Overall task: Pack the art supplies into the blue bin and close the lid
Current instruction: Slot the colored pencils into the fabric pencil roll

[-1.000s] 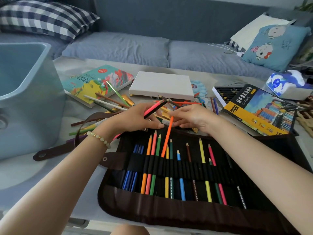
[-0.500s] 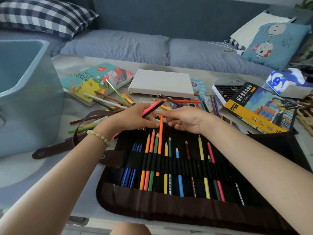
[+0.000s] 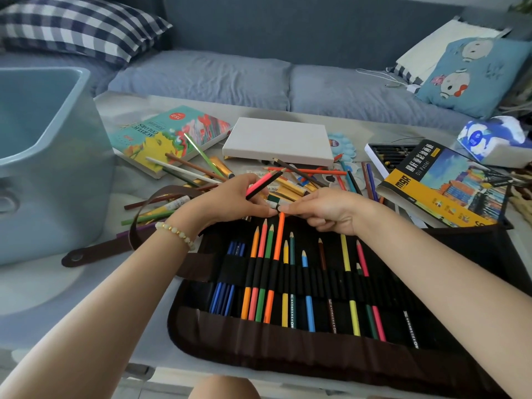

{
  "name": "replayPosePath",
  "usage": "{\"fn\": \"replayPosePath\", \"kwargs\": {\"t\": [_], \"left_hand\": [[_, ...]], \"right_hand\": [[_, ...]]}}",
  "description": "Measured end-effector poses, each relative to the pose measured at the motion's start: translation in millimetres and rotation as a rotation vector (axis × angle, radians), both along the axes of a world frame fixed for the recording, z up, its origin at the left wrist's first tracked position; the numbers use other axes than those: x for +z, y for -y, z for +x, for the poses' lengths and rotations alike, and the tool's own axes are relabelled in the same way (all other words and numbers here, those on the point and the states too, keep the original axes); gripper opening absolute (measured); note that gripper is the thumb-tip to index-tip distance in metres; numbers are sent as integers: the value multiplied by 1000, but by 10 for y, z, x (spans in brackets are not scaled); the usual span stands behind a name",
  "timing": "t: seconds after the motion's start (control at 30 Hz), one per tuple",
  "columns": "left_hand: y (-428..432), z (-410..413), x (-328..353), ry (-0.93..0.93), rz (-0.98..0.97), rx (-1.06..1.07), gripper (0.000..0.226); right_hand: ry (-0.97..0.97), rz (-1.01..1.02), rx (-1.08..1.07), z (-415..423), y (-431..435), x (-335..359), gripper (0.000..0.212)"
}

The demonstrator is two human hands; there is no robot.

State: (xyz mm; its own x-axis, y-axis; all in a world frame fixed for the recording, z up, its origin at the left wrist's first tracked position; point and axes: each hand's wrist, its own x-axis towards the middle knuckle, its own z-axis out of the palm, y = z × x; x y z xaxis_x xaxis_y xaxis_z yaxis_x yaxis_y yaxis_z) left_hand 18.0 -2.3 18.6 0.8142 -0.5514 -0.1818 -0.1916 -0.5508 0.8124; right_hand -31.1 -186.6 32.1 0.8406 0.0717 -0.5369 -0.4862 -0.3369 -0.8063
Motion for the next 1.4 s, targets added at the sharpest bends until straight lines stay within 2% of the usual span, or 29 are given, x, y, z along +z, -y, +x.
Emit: {"fn": "replayPosePath", "kwargs": {"t": [0.23,0.3,0.43,0.6,0.7,0.77,0.83,0.9,0.93,0.97,1.1,1.17,1.27,1.4], "left_hand": [[7,17,-25,3,12,10,37],[2,20,-27,-6,7,8,36],[-14,7,-22,6,-37,36,32],[-27,16,-35,1,12,5,34],[-35,-7,28,59,-1,-6,23],[-47,-39,104,50,-74,-16,27],[-39,-76,184,-54,-184,-80,38],[9,-136,248,-140,-266,-134,40],[42,-155,265,-156,-276,-154,40],[78,-171,282,-161,-269,-175,41],[119,-143,279,-107,-220,-163,42],[108,-73,245,38,-170,-78,38],[93,31,184,277,22,-4,32],[117,38,106,223,264,-190,24]], "right_hand": [[26,-44,3,-24,-57,-2,25],[45,-97,46,-41,-90,16,25],[44,-141,161,-132,-136,-10,13],[42,-117,154,-159,-123,-52,16],[125,-128,132,-160,-69,-1,29],[261,-27,-22,-124,-16,14,32],[354,169,-157,-96,11,36,32],[397,288,-173,-106,-16,69,18],[420,306,-162,-113,-24,66,23],[432,314,-166,-126,-44,68,28],[428,372,-297,-132,27,70,13],[424,456,-378,-119,165,99,14],[410,537,-463,-120,352,97,14],[331,433,-421,-160,382,-33,17]]}}
